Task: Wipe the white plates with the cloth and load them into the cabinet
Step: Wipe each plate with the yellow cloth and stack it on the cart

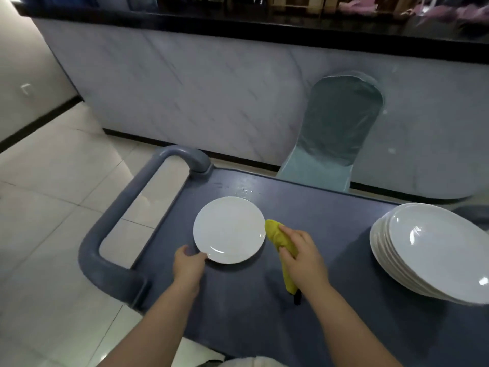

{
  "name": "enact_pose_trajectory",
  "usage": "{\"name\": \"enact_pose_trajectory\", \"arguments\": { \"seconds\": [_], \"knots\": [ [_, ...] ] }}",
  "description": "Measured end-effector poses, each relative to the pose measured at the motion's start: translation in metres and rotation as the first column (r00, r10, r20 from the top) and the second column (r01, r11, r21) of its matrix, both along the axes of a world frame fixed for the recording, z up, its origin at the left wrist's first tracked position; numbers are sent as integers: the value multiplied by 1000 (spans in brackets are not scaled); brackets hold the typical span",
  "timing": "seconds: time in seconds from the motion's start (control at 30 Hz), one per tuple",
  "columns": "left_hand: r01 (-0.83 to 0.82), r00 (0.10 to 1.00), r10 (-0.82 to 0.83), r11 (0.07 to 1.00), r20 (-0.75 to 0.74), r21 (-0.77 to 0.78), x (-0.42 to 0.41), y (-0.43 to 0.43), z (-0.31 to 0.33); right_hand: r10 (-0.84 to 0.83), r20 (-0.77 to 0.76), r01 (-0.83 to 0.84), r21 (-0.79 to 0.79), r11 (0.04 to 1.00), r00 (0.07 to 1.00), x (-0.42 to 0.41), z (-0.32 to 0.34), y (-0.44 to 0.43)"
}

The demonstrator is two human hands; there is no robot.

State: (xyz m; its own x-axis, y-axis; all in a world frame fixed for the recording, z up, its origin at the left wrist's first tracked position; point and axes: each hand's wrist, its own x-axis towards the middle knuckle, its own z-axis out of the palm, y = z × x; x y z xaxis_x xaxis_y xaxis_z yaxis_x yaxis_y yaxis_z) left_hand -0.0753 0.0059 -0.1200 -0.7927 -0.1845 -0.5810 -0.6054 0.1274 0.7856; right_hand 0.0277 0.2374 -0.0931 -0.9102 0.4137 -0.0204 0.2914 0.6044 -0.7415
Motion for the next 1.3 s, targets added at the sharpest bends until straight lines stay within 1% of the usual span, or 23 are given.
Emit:
{"name": "enact_pose_trajectory", "arguments": {
  "seconds": [0.07, 0.1, 0.13, 0.2, 0.33, 0.47, 0.53, 0.63, 0.7, 0.73, 0.77, 0.8, 0.83, 0.87, 0.93, 0.97, 1.0, 1.03, 1.07, 1.1, 1.13, 1.2, 1.3],
  "knots": [
    [-20, 995, -1, 979, 103, 201, -16, 0, 1, -13, 24, 14, -25, 1000, 1000, -6, -4, -4],
    [-46, 988, 7, 966, 152, 254, -24, 1, 4, -24, 32, 26, -36, 999, 999, -9, -5, -5],
    [-70, 981, 17, 962, 195, 265, -31, 2, 6, -37, 43, 38, -40, 998, 998, -11, -6, -6],
    [-51, 979, 5, 974, 202, 223, -42, 4, 6, -58, 59, 60, -29, 998, 997, -15, -6, -7],
    [101, 994, -103, 993, 22, 69, -52, 9, 14, -107, 23, 108, -42, 993, 994, -17, -4, -5],
    [234, 966, -223, 969, -134, 75, -63, 14, 36, -152, -5, 151, -65, 986, 988, -17, -1, 1],
    [312, 933, -299, 949, -200, 38, -75, 20, 55, -161, -33, 160, -46, 986, 986, -17, 3, 1],
    [438, 859, -450, 893, -246, -103, -95, 32, 92, -176, -65, 175, -14, 984, 982, -17, 10, 0],
    [535, 779, -578, 815, -242, -225, -104, 36, 113, -162, -69, 164, 25, 986, 984, -17, 14, -1],
    [563, 752, -617, 784, -232, -260, -108, 35, 121, -148, -74, 153, 53, 987, 986, -17, 15, -2],
    [573, 744, -628, 776, -228, -264, -111, 32, 129, -137, -79, 144, 85, 986, 987, -17, 17, -2],
    [567, 760, -607, 794, -232, -219, -114, 25, 135, -133, -82, 141, 110, 984, 988, -16, 17, -1],
    [550, 793, -562, 826, -237, -120, -115, 14, 140, -137, -88, 146, 107, 983, 987, -15, 17, -1],
    [529, 829, -511, 848, -228, 25, -115, 0, 142, -157, -99, 164, 65, 984, 983, -14, 16, 0],
    [476, 880, -442, 817, -176, 327, -107, -31, 133, -241, -158, 222, -127, 967, 958, -13, 18, -1],
    [445, 894, -424, 790, -147, 423, -97, -42, 124, -276, -195, 235, -210, 949, 941, -14, 22, -4],
    [417, 903, -412, 775, -121, 474, -85, -49, 113, -274, -238, 217, -237, 947, 932, -16, 27, -11],
    [387, 914, -395, 773, -96, 503, -72, -49, 102, -231, -275, 169, -231, 958, 933, -21, 34, -21],
    [355, 925, -371, 772, -80, 527, -60, -45, 92, -150, -287, 95, -195, 976, 946, -27, 42, -34],
    [326, 935, -347, 766, -71, 554, -49, -38, 84, -41, -258, 6, -133, 991, 965, -36, 50, -49],
    [303, 941, -332, 752, -61, 586, -40, -30, 78, 82, -201, -91, -35, 995, 976, -46, 55, -67],
    [262, 949, -312, 717, -38, 646, -29, -18, 74, 264, -93, -252, 122, 960, 960, -55, 51, -99],
    [276, 951, -299, 697, -81, 662, -25, -22, 74, 312, -105, -293, 168, 941, 944, -33, 37, -97]
  ]
}}
